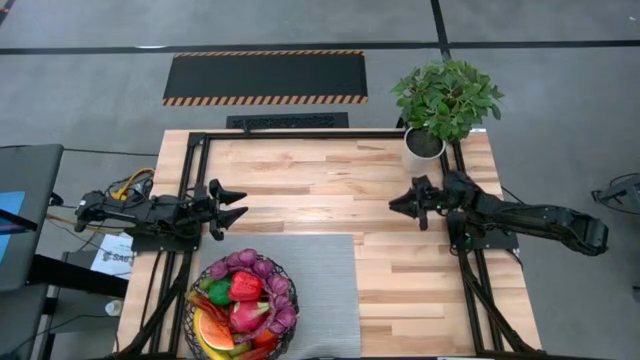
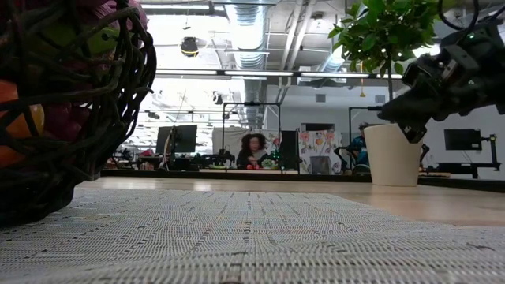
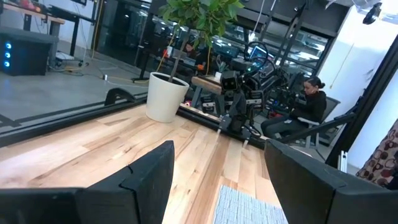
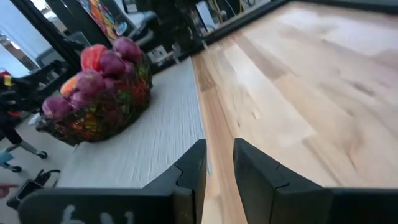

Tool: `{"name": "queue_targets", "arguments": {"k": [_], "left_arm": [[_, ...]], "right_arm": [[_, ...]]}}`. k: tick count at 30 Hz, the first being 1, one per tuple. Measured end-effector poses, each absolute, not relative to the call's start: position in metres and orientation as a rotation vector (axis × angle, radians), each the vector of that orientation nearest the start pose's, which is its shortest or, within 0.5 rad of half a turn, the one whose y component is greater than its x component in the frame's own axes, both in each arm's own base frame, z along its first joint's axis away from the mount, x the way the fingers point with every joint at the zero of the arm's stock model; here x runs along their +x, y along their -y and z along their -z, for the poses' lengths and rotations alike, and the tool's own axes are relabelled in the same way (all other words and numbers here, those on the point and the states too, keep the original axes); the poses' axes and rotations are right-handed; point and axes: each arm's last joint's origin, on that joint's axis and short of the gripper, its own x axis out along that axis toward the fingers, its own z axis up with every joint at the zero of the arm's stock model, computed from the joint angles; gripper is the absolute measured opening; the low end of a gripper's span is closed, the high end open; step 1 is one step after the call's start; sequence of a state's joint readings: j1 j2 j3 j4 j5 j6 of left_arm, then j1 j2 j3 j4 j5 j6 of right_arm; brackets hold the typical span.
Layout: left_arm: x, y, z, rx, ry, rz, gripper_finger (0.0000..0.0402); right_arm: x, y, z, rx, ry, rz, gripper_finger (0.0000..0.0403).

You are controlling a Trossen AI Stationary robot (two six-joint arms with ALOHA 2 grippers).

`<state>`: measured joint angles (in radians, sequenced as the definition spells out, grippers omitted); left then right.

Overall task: Build produce basket
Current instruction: Return to Home Position

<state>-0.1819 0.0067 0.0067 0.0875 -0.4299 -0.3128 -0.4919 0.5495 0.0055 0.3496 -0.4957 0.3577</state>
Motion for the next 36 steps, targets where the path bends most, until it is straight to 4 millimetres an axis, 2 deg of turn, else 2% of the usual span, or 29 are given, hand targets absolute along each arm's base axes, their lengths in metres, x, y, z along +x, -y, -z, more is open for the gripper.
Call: {"name": "queue_targets", "arguments": {"k": [13, 36], "left_arm": [[0.095, 0.005, -0.173, -0.339, 0.122, -0.231, 0.0236], [0.095, 0.005, -0.174, -0.339, 0.122, -0.232, 0.0236]], "right_arm": [[0.115, 0.046, -0.135, 0.516, -0.297, 0.049, 0.0104], [0.115, 0.046, -0.134, 0.518, -0.301, 0.05, 0.0104]]}}
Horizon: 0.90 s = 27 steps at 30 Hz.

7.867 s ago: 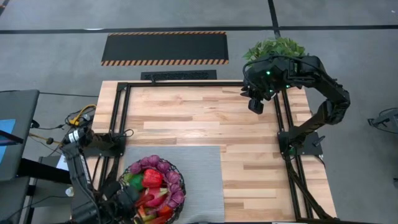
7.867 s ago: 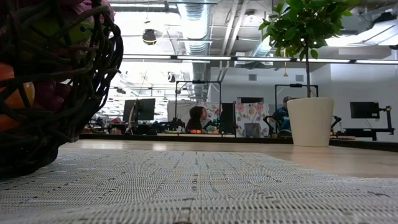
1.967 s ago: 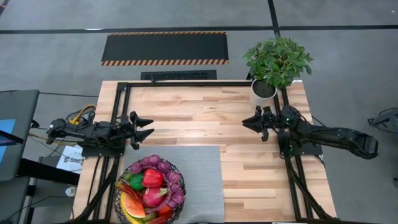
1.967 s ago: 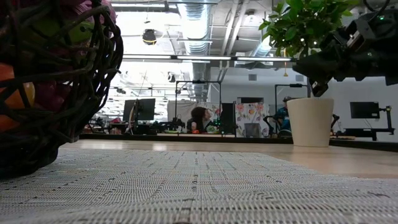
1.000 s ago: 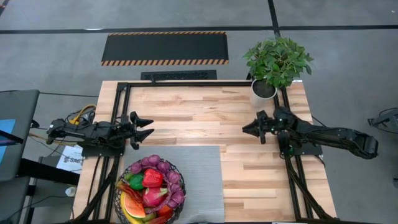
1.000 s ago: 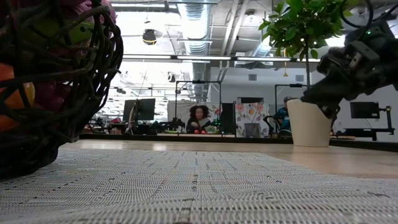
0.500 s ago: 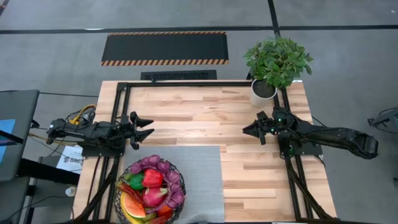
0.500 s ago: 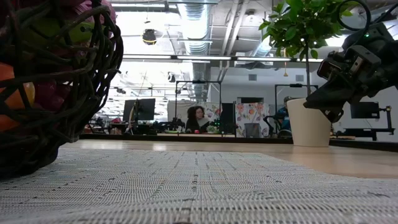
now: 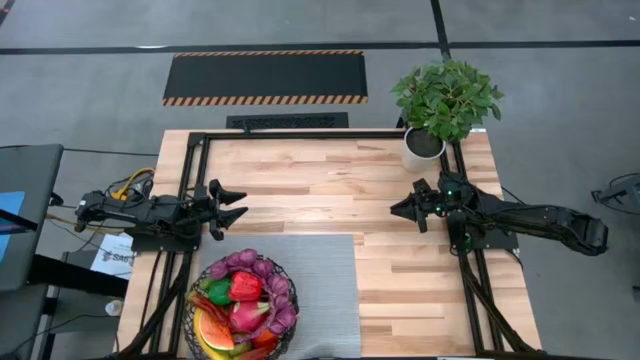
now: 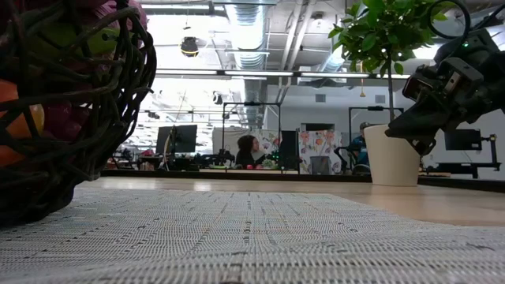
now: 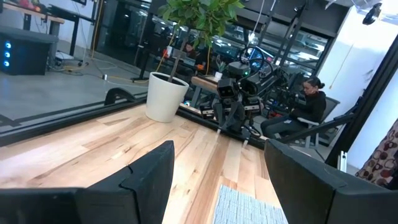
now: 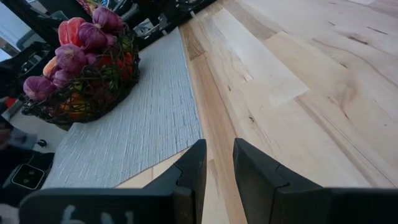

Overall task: Build produce basket
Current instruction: Return to Home Position

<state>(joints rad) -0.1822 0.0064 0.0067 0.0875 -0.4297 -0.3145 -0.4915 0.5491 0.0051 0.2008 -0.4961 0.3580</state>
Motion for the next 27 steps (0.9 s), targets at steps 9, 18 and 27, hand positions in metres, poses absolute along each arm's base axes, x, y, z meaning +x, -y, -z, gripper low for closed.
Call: {"name": "queue_targets", "arguments": {"k": [9, 18, 27], "left_arm": [[0.0953, 0.0053, -0.1735, -0.339, 0.122, -0.232, 0.0236], [0.0951, 0.0052, -0.1737, -0.34, 0.125, -0.232, 0.0236], [0.0951, 0.0052, -0.1738, -0.34, 0.125, -0.232, 0.0236]], "right_arm": [[0.1152, 0.046, -0.1345, 0.518, -0.301, 0.05, 0.0104], [0.1151, 0.046, -0.1343, 0.519, -0.303, 0.05, 0.0104], [0.1148, 0.0458, -0.1331, 0.525, -0.314, 0.052, 0.0104]]}}
